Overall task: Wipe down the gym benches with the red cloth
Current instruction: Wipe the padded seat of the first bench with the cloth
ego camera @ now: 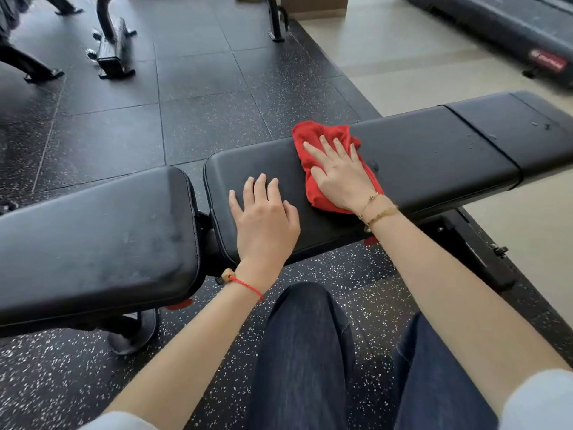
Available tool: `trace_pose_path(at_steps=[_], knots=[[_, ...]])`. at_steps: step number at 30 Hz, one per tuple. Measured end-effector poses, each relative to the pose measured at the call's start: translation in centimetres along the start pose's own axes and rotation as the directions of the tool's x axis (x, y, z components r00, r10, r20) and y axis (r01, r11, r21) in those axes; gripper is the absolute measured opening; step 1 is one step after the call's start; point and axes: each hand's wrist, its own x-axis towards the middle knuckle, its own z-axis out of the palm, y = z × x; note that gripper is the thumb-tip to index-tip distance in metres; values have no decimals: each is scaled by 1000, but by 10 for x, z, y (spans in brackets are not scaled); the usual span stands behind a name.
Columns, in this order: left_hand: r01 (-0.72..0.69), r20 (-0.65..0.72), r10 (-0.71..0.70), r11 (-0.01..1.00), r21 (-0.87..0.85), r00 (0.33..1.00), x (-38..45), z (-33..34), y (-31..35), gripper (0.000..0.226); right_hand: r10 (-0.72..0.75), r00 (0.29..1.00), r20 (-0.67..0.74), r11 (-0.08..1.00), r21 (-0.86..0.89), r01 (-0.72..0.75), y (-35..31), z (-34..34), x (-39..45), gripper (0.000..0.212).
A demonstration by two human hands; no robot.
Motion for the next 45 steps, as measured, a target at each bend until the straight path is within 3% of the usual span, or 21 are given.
trace_pose_path(at_steps=[7,15,23,28,32,40,45], knots=[[16,-24,-16,1000,26,1000,-1,3,1,50,-276,961,-24,958,66,277,20,-5,-61,56],[28,-87,-26,999,16,996,1,4,3,44,-102,995,8,994,-32,103,68,-9,24,56],[55,-85,-55,998,-7,995,1,-1,8,40,-426,905,13,904,35,425,72,-8,-24,58],[118,10,-117,992,-43,993,3,-5,17,42,-328,945,-19,943,45,328,133,-20,-33,57],[178,-14,-179,984,-21,984,3,0,34,44,-217,974,65,974,88,211,152,-30,-4,55],[179,-31,-177,983,51,984,-2,4,43,48,-455,890,8,889,59,454,138,-20,-30,57],[195,-42,-191,976,101,981,-2,4,47,50,-359,933,36,931,77,356,137,-21,2,56]])
